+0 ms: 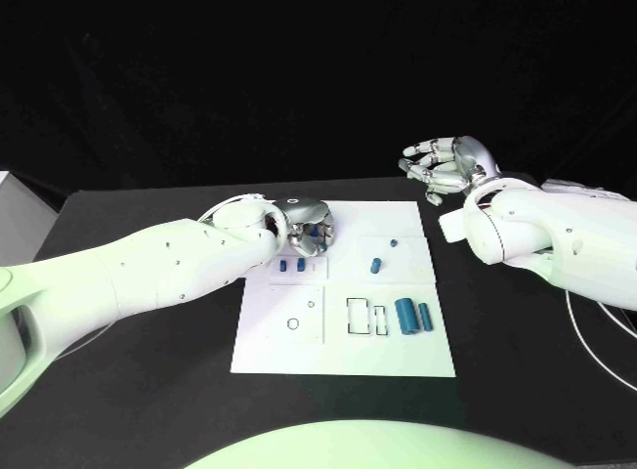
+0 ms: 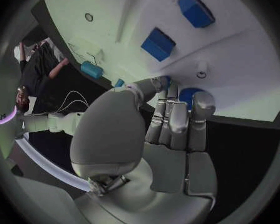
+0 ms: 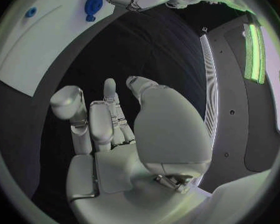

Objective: Assemble the parts on the task board

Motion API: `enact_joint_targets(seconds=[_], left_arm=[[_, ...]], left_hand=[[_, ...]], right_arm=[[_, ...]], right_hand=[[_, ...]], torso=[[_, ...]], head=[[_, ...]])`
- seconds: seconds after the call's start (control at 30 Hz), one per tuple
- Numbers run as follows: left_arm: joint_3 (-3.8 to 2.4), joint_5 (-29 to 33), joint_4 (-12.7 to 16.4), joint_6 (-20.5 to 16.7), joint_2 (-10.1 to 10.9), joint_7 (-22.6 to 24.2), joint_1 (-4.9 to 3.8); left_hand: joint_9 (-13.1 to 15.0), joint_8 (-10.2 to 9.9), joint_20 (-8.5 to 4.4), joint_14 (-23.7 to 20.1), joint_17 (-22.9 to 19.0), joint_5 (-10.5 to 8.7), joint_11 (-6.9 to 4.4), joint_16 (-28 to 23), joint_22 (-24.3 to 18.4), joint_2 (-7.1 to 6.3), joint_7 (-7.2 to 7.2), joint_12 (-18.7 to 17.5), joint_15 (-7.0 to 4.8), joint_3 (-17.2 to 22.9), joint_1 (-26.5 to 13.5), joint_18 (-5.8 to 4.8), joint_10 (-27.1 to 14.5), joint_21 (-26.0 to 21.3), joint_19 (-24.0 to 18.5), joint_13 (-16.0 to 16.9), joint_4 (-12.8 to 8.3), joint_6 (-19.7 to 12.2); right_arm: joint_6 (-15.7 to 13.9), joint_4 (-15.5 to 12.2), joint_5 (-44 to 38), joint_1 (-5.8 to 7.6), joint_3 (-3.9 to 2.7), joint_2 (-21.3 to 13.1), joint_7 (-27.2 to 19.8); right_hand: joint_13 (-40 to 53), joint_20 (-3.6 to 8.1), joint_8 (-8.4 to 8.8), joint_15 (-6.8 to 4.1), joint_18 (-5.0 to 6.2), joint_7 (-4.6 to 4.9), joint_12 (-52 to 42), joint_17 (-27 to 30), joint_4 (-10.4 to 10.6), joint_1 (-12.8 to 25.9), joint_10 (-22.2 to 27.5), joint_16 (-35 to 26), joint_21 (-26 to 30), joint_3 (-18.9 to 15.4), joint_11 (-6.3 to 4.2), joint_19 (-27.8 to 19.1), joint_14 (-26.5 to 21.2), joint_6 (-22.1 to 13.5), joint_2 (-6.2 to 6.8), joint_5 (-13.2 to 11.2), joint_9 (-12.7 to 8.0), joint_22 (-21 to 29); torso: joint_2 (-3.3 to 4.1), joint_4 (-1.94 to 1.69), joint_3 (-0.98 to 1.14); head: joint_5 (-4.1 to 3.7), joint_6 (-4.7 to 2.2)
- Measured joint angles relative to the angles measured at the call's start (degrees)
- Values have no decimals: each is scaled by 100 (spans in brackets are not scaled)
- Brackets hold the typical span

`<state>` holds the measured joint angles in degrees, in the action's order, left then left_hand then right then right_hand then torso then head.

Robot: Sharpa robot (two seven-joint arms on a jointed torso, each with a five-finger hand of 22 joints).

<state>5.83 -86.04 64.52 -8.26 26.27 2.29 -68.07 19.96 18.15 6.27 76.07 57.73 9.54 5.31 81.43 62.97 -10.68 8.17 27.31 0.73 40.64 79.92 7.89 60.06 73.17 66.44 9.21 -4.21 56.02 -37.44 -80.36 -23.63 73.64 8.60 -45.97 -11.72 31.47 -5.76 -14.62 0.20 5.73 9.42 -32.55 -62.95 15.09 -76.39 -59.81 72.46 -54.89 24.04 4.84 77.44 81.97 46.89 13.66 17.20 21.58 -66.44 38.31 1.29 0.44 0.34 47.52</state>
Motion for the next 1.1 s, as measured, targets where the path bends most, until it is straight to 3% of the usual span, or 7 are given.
enact_joint_targets(seconds=[0.1, 0.37, 0.47, 0.87, 1.1], left_arm=[[-54, 42, 108, -91, 95, 34, 5], [-273, 266, 576, -220, 488, 102, -8], [-319, 357, 720, -218, 640, 106, -20], [-349, 581, 854, -92, 973, 77, -37], [-346, 599, 818, -27, 999, 48, -37]], left_hand=[[0, 0, -1, 21, 31, 0, 1, 22, 33, 0, 20, -5, -22, 16, 0, 0, 1, 21, 1, 0, -16, 20], [0, -33, 20, 21, 24, 0, -7, 22, 46, 1, 19, -72, -22, 0, -2, 0, 73, 21, 21, 0, -31, 61], [3, -34, 20, 21, 24, 0, -7, 22, 56, 29, 19, -75, -22, 0, -30, 0, 74, 21, 21, 0, -31, 60], [16, -39, 19, 62, 70, -1, -109, 44, 112, 3, -21, -116, -22, -17, -56, 0, 196, 71, 63, 1, -47, 100], [18, -54, 11, 62, 91, -1, -113, 44, 142, 3, -2, -117, -22, -17, -56, 1, 215, 91, 94, 10, -47, 121]], right_arm=[[0, 0, 0, 0, 0, -1, -2], [0, 4, -1, -1, 0, -13, -5], [0, 5, -1, -1, 0, -20, -6], [0, 9, -1, -5, 0, -41, -7], [0, 13, -4, -10, 0, -43, -8]], right_hand=[[0, 0, 0, 0, 0, 0, 0, 0, 0, 0, -1, 0, 0, 0, 0, 0, 0, 0, 0, 0, 0, 0], [-25, 0, 0, 0, 0, 0, 22, 0, 7, 0, -27, 0, 22, 26, -16, 0, 0, 0, 0, 0, -1, 0], [-24, 0, 0, 0, 0, -1, 22, 0, 0, 0, -28, 0, 22, 32, -15, 0, 0, -1, 0, 0, -1, 0], [-24, 0, 0, 0, 0, -1, 22, -1, 0, 0, -31, 0, 22, 32, -12, 0, 0, -1, 0, 0, -2, 0], [-40, 0, 0, 0, 0, -2, 22, -1, 0, 0, -31, -23, 21, 32, -12, 0, 0, -2, 0, 0, -3, 0]], torso=[[-1, -1, -1], [-17, -13, -1], [-20, -16, -1], [-23, -26, -4], [-20, -23, -4]], head=[[-9, -1], [-21, 4], [-20, 5], [-26, 9], [-1, 2]])
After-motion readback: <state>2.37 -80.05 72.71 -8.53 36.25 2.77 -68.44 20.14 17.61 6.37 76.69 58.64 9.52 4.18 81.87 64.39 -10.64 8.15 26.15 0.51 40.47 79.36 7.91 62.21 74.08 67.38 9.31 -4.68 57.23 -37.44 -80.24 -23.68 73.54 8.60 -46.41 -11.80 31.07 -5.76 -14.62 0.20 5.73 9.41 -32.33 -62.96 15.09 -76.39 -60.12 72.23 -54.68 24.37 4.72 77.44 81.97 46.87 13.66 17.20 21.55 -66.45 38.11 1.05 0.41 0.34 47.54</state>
